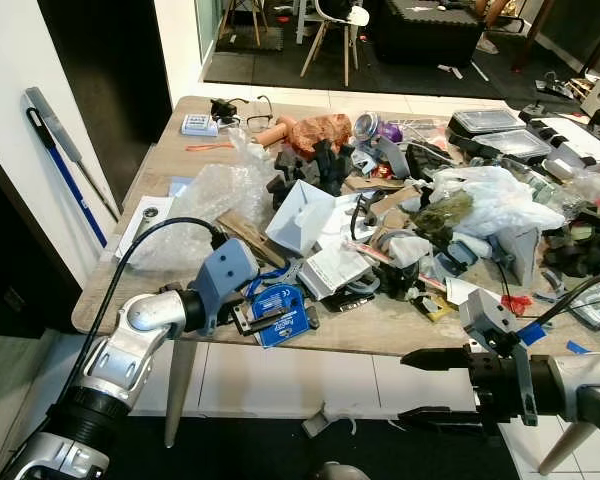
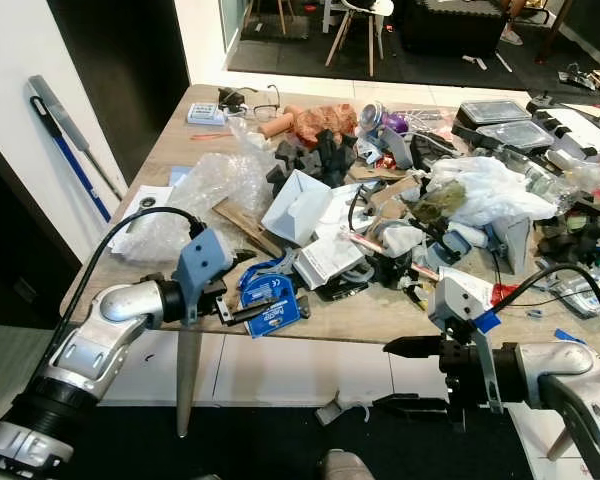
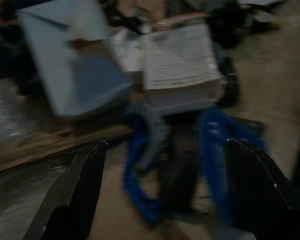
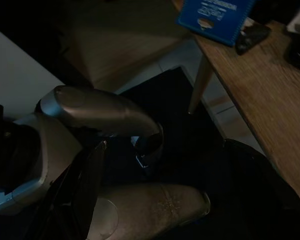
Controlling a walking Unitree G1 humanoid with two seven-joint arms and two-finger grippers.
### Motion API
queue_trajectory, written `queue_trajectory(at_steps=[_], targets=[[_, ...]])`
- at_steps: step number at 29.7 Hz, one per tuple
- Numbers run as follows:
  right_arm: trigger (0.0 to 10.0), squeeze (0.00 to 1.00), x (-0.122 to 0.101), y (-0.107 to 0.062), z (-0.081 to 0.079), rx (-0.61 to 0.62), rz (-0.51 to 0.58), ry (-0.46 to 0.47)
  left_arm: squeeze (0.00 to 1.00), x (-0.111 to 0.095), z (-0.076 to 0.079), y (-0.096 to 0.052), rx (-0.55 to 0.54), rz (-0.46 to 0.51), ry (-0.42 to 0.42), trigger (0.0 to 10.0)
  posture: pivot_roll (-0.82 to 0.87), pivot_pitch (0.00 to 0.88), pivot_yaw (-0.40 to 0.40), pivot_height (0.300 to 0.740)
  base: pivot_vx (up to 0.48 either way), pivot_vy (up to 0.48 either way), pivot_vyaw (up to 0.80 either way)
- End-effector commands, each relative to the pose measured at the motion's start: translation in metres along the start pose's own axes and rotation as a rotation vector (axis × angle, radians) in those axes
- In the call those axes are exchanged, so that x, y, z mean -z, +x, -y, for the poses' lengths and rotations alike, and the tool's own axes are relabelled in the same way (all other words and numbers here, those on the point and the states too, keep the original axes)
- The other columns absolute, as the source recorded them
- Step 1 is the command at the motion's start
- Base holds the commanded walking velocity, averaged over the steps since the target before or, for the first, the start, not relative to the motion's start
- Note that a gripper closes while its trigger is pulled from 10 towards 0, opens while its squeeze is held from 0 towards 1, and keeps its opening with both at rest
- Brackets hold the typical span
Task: Picking trash to rubbish bin
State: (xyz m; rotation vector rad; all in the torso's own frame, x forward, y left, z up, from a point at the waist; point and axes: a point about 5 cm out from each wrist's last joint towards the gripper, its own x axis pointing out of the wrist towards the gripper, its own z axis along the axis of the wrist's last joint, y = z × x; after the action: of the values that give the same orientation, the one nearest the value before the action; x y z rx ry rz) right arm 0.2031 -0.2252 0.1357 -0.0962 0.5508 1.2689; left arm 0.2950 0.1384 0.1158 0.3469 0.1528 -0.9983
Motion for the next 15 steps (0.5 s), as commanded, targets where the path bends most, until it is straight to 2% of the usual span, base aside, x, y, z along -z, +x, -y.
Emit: queue_trajectory(at_steps=[1,7,15], targets=[[10.0,0.00,-0.002,0.000,-0.003,-0.019,-0.015,-0.018,0.00,0.003,-0.006,-0.003,-0.036,-0.026,-0.022,10.0,-0.04,0.000,-0.029,0.740,0.000,0.000,0.00],[10.0,0.00,0.000,0.000,-0.003,-0.015,-0.027,-0.019,0.00,0.015,-0.008,-0.011,-0.028,-0.094,-0.071,10.0,-0.04,0.000,-0.028,0.740,0.000,0.000,0.00],[10.0,0.00,0.003,0.000,-0.001,-0.001,-0.039,-0.018,0.00,0.016,0.000,-0.025,0.078,-0.094,-0.167,10.0,-0.04,0.000,-0.028,0.740,0.000,0.000,0.00]])
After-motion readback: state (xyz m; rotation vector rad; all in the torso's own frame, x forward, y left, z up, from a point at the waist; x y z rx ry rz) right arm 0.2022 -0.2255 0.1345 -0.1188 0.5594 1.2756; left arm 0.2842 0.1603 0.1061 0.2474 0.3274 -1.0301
